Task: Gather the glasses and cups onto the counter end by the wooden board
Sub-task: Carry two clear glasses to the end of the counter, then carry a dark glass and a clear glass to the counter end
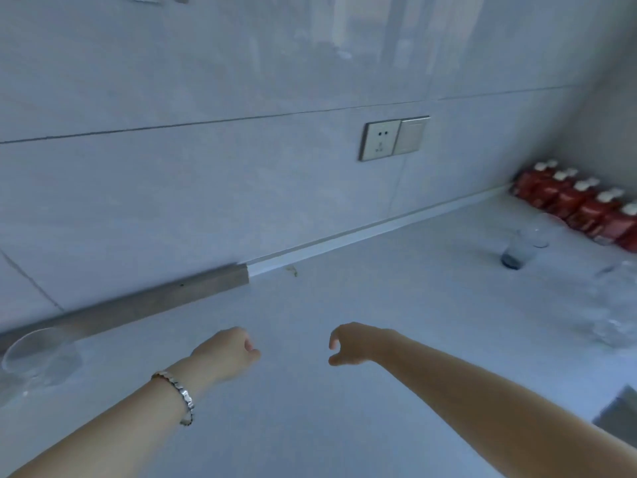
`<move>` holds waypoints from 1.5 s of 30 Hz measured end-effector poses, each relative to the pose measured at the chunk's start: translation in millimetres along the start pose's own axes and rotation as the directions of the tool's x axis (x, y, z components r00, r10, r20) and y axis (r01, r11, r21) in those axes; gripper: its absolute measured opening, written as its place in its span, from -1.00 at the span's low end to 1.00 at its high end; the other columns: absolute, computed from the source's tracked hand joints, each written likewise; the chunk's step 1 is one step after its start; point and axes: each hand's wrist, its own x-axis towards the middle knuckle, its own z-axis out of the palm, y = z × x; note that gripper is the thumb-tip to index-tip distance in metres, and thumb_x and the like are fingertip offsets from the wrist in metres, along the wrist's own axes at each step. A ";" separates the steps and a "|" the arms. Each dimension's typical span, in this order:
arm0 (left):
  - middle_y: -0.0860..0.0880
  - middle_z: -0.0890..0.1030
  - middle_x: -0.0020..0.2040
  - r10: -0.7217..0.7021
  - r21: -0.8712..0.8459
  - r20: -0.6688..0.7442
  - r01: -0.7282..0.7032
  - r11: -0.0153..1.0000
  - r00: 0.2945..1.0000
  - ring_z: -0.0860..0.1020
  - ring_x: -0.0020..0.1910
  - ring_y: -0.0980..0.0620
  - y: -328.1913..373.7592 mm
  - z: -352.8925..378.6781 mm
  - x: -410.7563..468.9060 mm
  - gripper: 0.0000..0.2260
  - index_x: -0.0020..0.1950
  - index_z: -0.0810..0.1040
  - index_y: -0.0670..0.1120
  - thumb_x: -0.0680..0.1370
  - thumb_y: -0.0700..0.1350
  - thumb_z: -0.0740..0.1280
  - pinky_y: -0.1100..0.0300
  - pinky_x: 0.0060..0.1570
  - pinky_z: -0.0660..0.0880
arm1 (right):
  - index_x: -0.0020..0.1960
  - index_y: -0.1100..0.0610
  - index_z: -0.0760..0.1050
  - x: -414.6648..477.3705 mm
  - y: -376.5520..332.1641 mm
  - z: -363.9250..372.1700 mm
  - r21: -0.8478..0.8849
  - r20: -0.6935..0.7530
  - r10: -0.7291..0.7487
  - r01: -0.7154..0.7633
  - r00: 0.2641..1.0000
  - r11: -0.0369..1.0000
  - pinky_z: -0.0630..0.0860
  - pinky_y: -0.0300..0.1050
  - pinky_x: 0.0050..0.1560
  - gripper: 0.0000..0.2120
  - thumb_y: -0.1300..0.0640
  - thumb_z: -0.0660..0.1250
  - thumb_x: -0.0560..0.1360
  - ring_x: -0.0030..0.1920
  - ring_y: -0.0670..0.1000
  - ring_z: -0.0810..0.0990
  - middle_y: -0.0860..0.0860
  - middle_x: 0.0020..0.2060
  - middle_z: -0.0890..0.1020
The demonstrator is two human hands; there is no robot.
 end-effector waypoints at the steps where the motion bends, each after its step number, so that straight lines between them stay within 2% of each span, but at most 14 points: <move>1: 0.00 0.53 -0.08 0.030 0.012 0.009 -0.030 0.999 1.000 0.51 -0.06 -0.02 33.0 8.8 4.1 -0.91 -0.12 0.46 0.00 0.52 -0.01 0.25 0.21 -0.03 0.41 | 0.38 0.13 0.36 -12.6 32.4 -1.0 0.022 -0.021 0.031 -0.030 0.999 0.999 0.31 -0.02 0.35 -0.57 0.01 0.24 0.56 0.40 0.07 0.36 0.07 0.38 0.42; 4: 0.00 0.57 -0.08 0.118 0.029 0.017 -0.118 0.993 0.993 0.58 0.02 -0.05 132.7 36.9 14.3 -0.90 -0.19 0.45 0.01 0.51 -0.01 0.25 0.16 0.03 0.48 | 0.39 0.12 0.35 -54.6 132.3 -0.5 0.078 -0.080 0.118 -0.112 0.990 0.991 0.31 -0.04 0.34 -0.57 0.02 0.23 0.56 0.40 0.06 0.35 0.07 0.38 0.40; 11: -0.03 0.61 0.13 0.262 0.088 0.025 -0.263 0.961 0.965 0.56 0.12 -0.05 339.3 111.9 18.5 -0.93 -0.10 0.46 0.03 0.51 0.00 0.23 0.16 0.13 0.47 | 0.41 0.18 0.32 -156.8 352.0 13.3 0.111 -0.111 0.326 -0.314 0.939 0.943 0.39 -0.03 0.28 -0.58 0.07 0.17 0.59 0.35 0.14 0.40 0.13 0.36 0.40; 14: -0.02 0.60 0.15 0.281 0.127 0.068 -0.287 0.949 0.957 0.55 0.13 -0.04 393.1 138.9 23.9 -0.95 -0.09 0.44 0.04 0.52 -0.01 0.22 0.16 0.15 0.47 | 0.38 0.16 0.35 -185.4 423.7 21.5 0.171 -0.149 0.445 -0.420 0.883 0.891 0.43 -0.04 0.21 -0.61 0.09 0.16 0.58 0.31 0.15 0.44 0.11 0.31 0.45; 18: -0.03 0.60 0.15 0.277 0.149 0.106 -0.291 0.945 0.955 0.56 0.13 -0.05 446.1 157.0 37.2 -0.90 -0.05 0.50 0.01 0.52 -0.03 0.21 0.16 0.15 0.47 | 0.32 0.13 0.39 -198.7 491.6 31.2 0.335 -0.215 0.608 -0.528 0.764 0.781 0.48 -0.06 0.14 -0.65 0.10 0.18 0.55 0.23 0.12 0.51 0.07 0.25 0.50; 21: -0.04 0.60 0.18 0.272 0.167 0.127 -0.290 0.942 0.954 0.55 0.15 -0.06 476.3 162.8 56.2 -0.79 0.09 0.54 -0.04 0.52 -0.04 0.21 0.15 0.16 0.46 | 0.30 0.17 0.40 -186.6 521.9 28.3 0.451 -0.252 0.682 -0.540 0.687 0.711 0.51 -0.06 0.08 -0.62 0.03 0.19 0.54 0.19 0.14 0.54 0.11 0.24 0.50; 24: -0.05 0.58 0.20 0.276 0.189 0.140 -0.299 0.935 0.951 0.55 0.16 -0.07 501.2 163.9 83.1 -0.76 0.14 0.53 -0.06 0.54 -0.05 0.20 0.15 0.16 0.46 | 0.30 0.20 0.35 -158.8 540.9 17.8 0.572 -0.222 0.739 -0.529 0.636 0.627 0.50 -0.04 0.04 -0.52 -0.08 0.22 0.52 0.18 0.18 0.53 0.14 0.24 0.44; 28: -0.06 0.57 0.21 0.290 0.206 0.125 -0.310 0.928 0.949 0.55 0.16 -0.08 530.7 159.1 135.6 -0.76 0.16 0.52 -0.06 0.55 -0.04 0.20 0.14 0.14 0.45 | 0.36 0.19 0.22 -109.6 560.8 1.5 0.685 -0.154 0.785 -0.508 0.600 0.523 0.47 0.00 0.12 -0.31 -0.20 0.32 0.43 0.26 0.21 0.47 0.15 0.27 0.37; 33: -0.10 0.49 0.29 0.280 0.207 0.063 -0.287 0.935 0.958 0.50 0.24 -0.13 568.0 149.2 199.8 -0.66 0.29 0.38 -0.11 0.54 -0.05 0.20 0.07 0.18 0.46 | 0.37 0.15 0.16 -72.6 583.1 -2.7 0.708 -0.066 0.791 -0.530 0.609 0.467 0.48 0.01 0.09 -0.26 -0.19 0.37 0.39 0.24 0.20 0.49 0.14 0.25 0.38; 36: -0.18 0.32 0.38 0.248 0.156 -0.017 -0.243 0.958 0.969 0.42 0.31 -0.21 595.1 142.6 228.8 -0.44 0.42 0.16 -0.16 0.52 0.00 0.28 -0.02 0.19 0.42 | 0.38 0.10 0.18 -68.3 594.6 -2.3 0.704 -0.039 0.767 -0.527 0.641 0.476 0.48 -0.04 0.06 -0.27 -0.18 0.39 0.37 0.22 0.17 0.51 0.10 0.23 0.39; 38: -0.18 0.19 0.45 0.245 0.020 -0.055 -0.244 0.970 0.968 0.33 0.38 -0.22 613.0 140.3 245.2 -0.19 0.51 -0.03 -0.14 0.45 0.04 0.38 -0.05 0.27 0.37 | 0.45 0.05 0.08 -71.2 602.4 -2.8 0.697 -0.056 0.736 -0.502 0.674 0.512 0.48 -0.04 0.10 -0.17 -0.16 0.41 0.35 0.24 0.16 0.50 0.07 0.27 0.38; 40: -0.15 0.10 0.50 0.277 -0.072 -0.109 -0.285 0.956 0.955 0.27 0.43 -0.20 629.5 140.7 261.6 -0.05 0.53 -0.11 -0.13 0.39 0.07 0.46 -0.06 0.32 0.34 | 0.48 0.02 0.02 -76.4 609.1 -4.8 0.683 -0.093 0.709 -0.473 0.699 0.556 0.47 -0.05 0.14 -0.11 -0.15 0.43 0.33 0.26 0.14 0.49 0.04 0.32 0.36; 42: -0.12 0.06 0.53 0.288 -0.089 -0.122 -0.300 0.950 0.950 0.27 0.45 -0.16 642.6 142.3 276.5 0.00 0.53 -0.12 -0.11 0.35 0.07 0.49 -0.06 0.31 0.36 | 0.48 0.02 0.04 -80.6 614.8 -8.4 0.647 -0.142 0.686 -0.457 0.713 0.610 0.44 -0.10 0.16 -0.12 -0.16 0.43 0.33 0.28 0.09 0.48 -0.01 0.35 0.35; 45: -0.09 0.13 0.50 0.271 -0.104 -0.115 -0.283 0.953 0.956 0.38 0.37 -0.15 652.7 146.6 288.8 -0.11 0.52 0.01 -0.09 0.37 0.05 0.48 -0.02 0.19 0.43 | 0.45 0.02 0.10 -84.4 620.8 -13.8 0.622 -0.203 0.654 -0.420 0.729 0.660 0.43 -0.12 0.17 -0.17 -0.18 0.42 0.33 0.29 0.05 0.47 -0.04 0.37 0.34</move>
